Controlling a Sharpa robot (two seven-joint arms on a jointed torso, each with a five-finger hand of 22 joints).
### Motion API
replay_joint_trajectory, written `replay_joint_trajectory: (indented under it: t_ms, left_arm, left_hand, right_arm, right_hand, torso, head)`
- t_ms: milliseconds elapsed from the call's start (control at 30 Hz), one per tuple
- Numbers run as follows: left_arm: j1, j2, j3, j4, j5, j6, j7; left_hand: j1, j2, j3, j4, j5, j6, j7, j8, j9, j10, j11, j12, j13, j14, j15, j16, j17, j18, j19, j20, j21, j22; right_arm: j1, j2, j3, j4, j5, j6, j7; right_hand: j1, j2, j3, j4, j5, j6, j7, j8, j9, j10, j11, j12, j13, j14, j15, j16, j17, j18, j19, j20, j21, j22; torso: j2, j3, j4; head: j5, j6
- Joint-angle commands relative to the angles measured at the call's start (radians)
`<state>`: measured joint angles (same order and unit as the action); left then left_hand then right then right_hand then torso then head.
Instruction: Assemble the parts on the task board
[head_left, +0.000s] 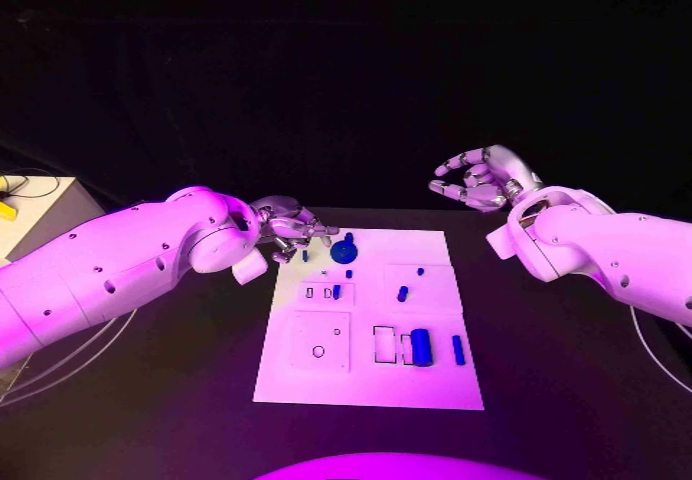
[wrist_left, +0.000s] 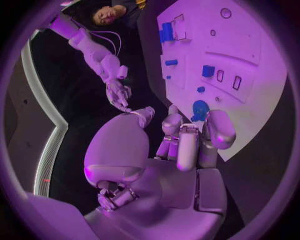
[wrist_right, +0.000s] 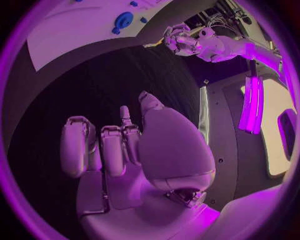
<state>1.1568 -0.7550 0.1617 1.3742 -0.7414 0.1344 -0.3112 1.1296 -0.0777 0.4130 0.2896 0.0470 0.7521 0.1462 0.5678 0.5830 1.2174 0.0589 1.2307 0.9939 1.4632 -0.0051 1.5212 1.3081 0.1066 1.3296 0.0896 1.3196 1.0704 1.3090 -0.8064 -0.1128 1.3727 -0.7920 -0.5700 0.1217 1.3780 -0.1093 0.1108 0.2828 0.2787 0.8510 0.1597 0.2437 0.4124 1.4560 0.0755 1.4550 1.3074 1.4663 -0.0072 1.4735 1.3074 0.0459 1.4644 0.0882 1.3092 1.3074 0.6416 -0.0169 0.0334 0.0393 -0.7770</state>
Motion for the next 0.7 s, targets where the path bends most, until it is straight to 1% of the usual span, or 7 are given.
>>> replay_joint_trajectory:
  t_ms: [33, 200, 267, 300, 400, 567, 700]
  left_arm:
    - [0.039, 0.021, -0.030, -0.015, -0.128, 0.172, -0.132]
    - [0.086, 0.059, -0.084, -0.047, -0.143, 0.254, -0.169]
    - [0.100, 0.075, -0.101, -0.062, -0.148, 0.276, -0.177]
    - [0.104, 0.080, -0.108, -0.066, -0.149, 0.280, -0.179]
    - [0.124, 0.103, -0.140, -0.084, -0.159, 0.269, -0.184]
    - [0.139, 0.135, -0.180, -0.105, -0.177, 0.247, -0.187]
    - [0.143, 0.157, -0.197, -0.122, -0.178, 0.262, -0.191]
  left_hand:
    - [-0.036, -0.007, 0.005, 0.002, 0.002, -0.003, -0.010, 0.012, 0.010, 0.002, -0.001, 0.000, -0.006, 0.076, -0.005, 0.001, 0.185, -0.011, 0.006, 0.001, 0.008, 0.008]
    - [-0.066, -0.017, -0.002, 0.001, 0.002, -0.019, -0.008, 0.016, 0.018, -0.019, 0.000, -0.014, -0.028, 0.069, -0.003, -0.009, 0.170, -0.009, -0.003, 0.001, 0.003, -0.003]
    - [-0.095, -0.028, -0.019, 0.002, 0.002, -0.046, 0.001, 0.014, 0.025, -0.076, 0.008, -0.056, -0.088, 0.050, 0.005, -0.034, 0.133, 0.002, -0.039, 0.004, -0.028, -0.059]
    - [-0.101, -0.032, -0.026, 0.002, 0.002, -0.050, 0.001, 0.016, 0.027, -0.087, 0.010, -0.064, -0.099, 0.046, 0.006, -0.039, 0.127, 0.003, -0.045, 0.005, -0.034, -0.068]
    - [-0.118, -0.036, -0.042, 0.003, 0.002, -0.057, 0.003, 0.022, 0.034, -0.091, 0.012, -0.062, -0.097, 0.048, 0.008, -0.035, 0.135, 0.002, -0.045, 0.008, -0.031, -0.062]
    - [-0.121, -0.020, -0.053, 0.001, 0.003, -0.037, -0.009, 0.055, 0.060, -0.042, 0.001, -0.021, -0.044, 0.074, -0.001, 0.000, 0.185, -0.011, -0.001, 0.005, 0.013, 0.015]
    - [-0.127, -0.011, -0.053, 0.003, 0.003, -0.032, -0.012, 0.066, 0.070, -0.037, -0.002, -0.018, -0.042, 0.075, -0.004, 0.002, 0.187, -0.012, 0.001, 0.003, 0.016, 0.019]
  right_arm:
    - [0.008, -0.003, 0.000, -0.022, 0.106, 0.042, 0.035]
    - [0.015, -0.003, 0.000, -0.055, 0.118, 0.050, 0.029]
    - [0.016, -0.002, 0.000, -0.069, 0.119, 0.053, 0.027]
    - [0.016, -0.002, 0.000, -0.073, 0.120, 0.053, 0.026]
    - [0.017, -0.001, 0.000, -0.094, 0.121, 0.055, 0.024]
    - [0.017, 0.001, 0.000, -0.112, 0.116, 0.059, 0.020]
    - [0.017, 0.005, 0.000, -0.119, 0.101, 0.063, 0.017]
  right_hand:
    - [-0.002, -0.012, 0.008, 0.001, 0.008, -0.008, 0.000, -0.002, -0.002, -0.010, -0.001, -0.007, 0.150, 0.062, 0.002, -0.006, 0.095, 0.017, 0.003, 0.007, -0.009, 0.047]
    - [-0.002, -0.012, 0.009, 0.001, 0.011, -0.009, 0.001, -0.002, -0.002, -0.010, -0.001, -0.007, 0.149, 0.061, 0.003, -0.007, 0.093, 0.017, 0.002, 0.007, -0.011, 0.046]
    - [-0.002, -0.013, 0.009, 0.000, 0.011, -0.010, 0.001, -0.002, -0.002, -0.011, -0.001, -0.008, 0.149, 0.061, 0.003, -0.007, 0.092, 0.018, 0.001, 0.007, -0.013, 0.044]
    - [-0.002, -0.014, 0.010, 0.000, 0.013, -0.011, 0.001, -0.002, -0.002, -0.013, 0.000, -0.009, 0.148, 0.061, 0.003, -0.008, 0.092, 0.018, 0.000, 0.007, -0.016, 0.042]
    - [-0.002, -0.014, 0.010, 0.000, 0.013, -0.011, 0.001, -0.002, -0.002, -0.013, 0.000, -0.009, 0.148, 0.061, 0.003, -0.008, 0.092, 0.018, 0.000, 0.007, -0.016, 0.042]
    - [-0.001, -0.018, 0.014, -0.001, 0.024, -0.016, 0.002, -0.003, -0.003, -0.013, 0.001, -0.010, 0.147, 0.060, 0.003, -0.009, 0.091, 0.019, -0.001, 0.007, -0.020, 0.039]
    - [-0.001, -0.018, 0.014, -0.001, 0.024, -0.016, 0.002, -0.003, -0.003, -0.013, 0.001, -0.010, 0.147, 0.060, 0.003, -0.009, 0.091, 0.019, -0.001, 0.007, -0.020, 0.039]
  torso:
    - [-0.007, 0.0099, 0.0003]
    - [-0.011, 0.0159, 0.0000]
    - [-0.012, 0.0160, 0.0010]
    - [-0.013, 0.0157, 0.0023]
    - [-0.016, 0.0167, 0.0059]
    - [-0.018, 0.0201, 0.0084]
    - [-0.019, 0.0190, 0.0083]
  head:
    - [0.005, -0.004]
    - [0.007, -0.010]
    - [0.005, -0.013]
    - [0.003, -0.014]
    - [0.002, -0.022]
    - [0.004, -0.027]
    - [0.007, -0.032]
